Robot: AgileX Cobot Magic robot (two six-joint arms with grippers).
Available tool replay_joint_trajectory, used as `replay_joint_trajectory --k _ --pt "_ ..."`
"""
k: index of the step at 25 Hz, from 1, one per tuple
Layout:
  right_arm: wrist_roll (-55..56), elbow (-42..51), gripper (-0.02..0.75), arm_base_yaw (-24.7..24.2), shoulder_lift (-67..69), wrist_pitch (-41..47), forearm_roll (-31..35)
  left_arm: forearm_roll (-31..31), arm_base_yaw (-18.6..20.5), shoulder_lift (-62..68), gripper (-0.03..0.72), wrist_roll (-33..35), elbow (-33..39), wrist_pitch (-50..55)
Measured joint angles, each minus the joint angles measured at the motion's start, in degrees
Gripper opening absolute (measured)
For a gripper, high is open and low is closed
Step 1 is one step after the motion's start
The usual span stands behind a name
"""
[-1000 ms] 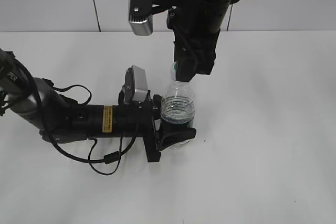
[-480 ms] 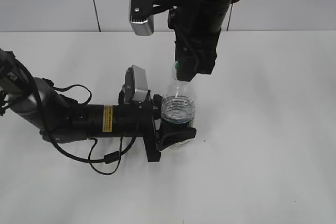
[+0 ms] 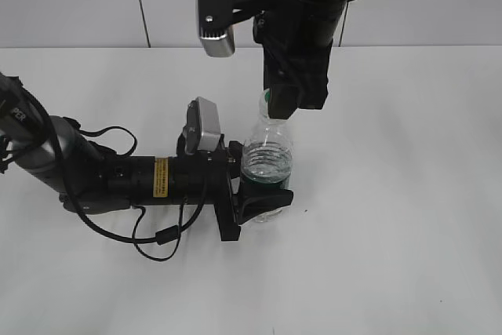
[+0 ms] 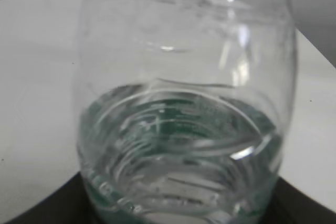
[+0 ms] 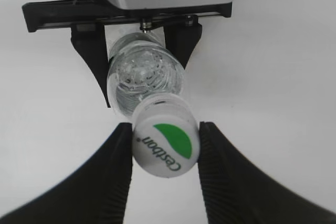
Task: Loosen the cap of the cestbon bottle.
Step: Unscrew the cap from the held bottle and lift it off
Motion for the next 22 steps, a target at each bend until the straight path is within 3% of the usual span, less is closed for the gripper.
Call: replay_joint_trajectory --k 22 --pt "-21.0 0.0 0.294 0.0 0.0 -1.3 0.7 0.1 0.1 0.0 0.403 -0.3 0.0 0.0"
